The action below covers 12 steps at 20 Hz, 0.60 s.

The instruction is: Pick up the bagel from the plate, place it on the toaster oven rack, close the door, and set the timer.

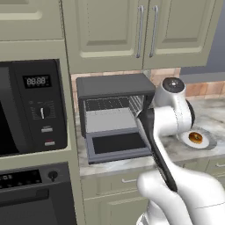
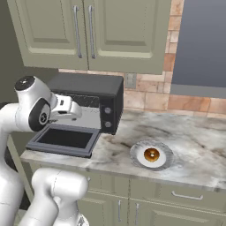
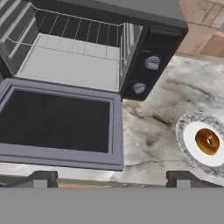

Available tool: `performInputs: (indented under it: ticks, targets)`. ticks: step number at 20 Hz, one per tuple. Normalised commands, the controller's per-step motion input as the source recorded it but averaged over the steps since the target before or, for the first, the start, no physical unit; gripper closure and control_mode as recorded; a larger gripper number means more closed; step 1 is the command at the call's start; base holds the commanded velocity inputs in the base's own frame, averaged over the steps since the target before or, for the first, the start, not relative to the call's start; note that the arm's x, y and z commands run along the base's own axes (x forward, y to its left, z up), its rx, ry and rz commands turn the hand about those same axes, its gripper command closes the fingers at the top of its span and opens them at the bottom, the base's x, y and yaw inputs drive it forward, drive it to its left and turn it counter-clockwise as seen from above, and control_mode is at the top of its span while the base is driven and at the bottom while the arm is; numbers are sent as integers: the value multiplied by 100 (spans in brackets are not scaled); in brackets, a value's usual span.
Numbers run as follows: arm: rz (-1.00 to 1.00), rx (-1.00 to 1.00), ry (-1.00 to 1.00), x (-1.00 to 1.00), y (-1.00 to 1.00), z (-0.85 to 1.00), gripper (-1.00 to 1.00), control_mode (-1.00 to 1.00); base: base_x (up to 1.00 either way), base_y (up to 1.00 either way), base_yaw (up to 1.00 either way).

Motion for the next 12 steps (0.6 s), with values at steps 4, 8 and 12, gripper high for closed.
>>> performInputs:
  ticks: [4,8,12]
  targets:
    - [9,-27,5,17,39,-22,-100,-100,0,0,0]
    - [12,-23,6,35,24,-13,-100,-100,0,0,0]
    - [13,-22,0,23,14,-10,-100,-100,0,0,0]
